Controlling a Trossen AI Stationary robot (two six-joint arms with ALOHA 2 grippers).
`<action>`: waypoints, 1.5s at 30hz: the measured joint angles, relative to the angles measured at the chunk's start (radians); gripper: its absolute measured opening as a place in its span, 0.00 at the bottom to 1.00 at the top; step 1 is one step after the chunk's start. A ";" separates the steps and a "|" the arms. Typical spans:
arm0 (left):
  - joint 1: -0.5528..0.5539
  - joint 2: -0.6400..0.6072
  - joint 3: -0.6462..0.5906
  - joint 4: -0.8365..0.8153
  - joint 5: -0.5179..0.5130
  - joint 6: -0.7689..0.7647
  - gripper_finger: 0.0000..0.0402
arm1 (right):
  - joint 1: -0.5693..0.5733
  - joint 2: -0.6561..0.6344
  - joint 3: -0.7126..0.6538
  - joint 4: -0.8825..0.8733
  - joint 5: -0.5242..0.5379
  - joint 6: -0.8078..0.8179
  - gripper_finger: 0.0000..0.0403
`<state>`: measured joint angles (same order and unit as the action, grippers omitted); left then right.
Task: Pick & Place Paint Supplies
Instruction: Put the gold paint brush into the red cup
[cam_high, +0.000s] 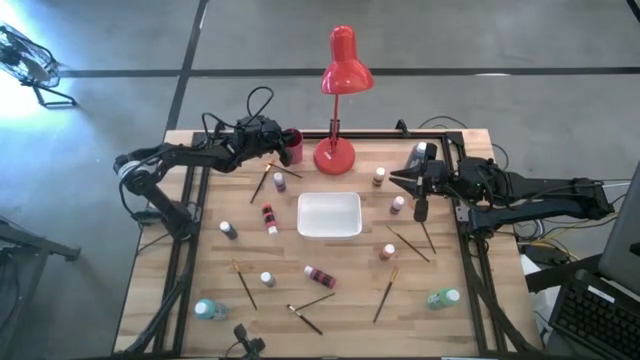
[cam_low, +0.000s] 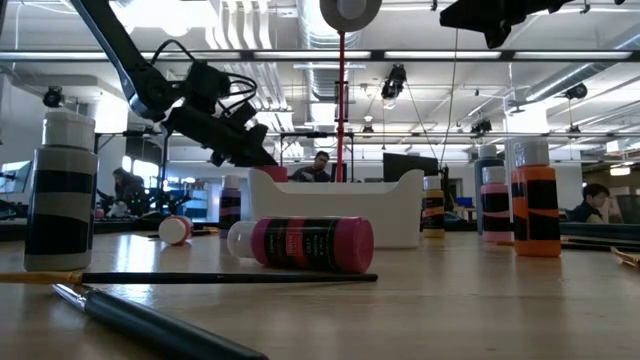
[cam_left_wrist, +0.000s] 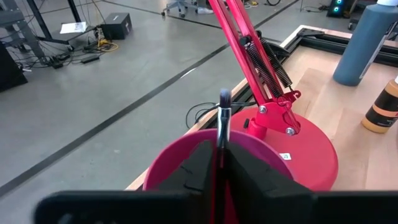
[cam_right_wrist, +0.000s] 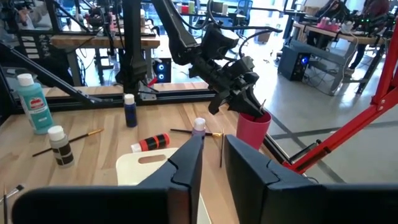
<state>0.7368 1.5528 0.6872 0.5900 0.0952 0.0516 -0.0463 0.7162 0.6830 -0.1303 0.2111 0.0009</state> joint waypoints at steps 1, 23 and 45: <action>0.000 0.000 0.000 0.000 0.000 0.000 0.18 | 0.000 0.000 0.000 0.000 0.000 0.000 0.18; -0.003 -0.236 0.156 -0.312 0.000 0.014 0.25 | 0.000 -0.001 0.000 -0.015 0.000 0.008 0.23; 0.044 -0.354 0.311 -1.197 -0.271 0.422 0.25 | 0.000 0.000 0.000 -0.006 -0.002 0.018 0.16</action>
<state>0.7807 1.1993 0.9981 -0.6071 -0.1762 0.4734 -0.0463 0.7158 0.6830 -0.1364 0.2092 0.0192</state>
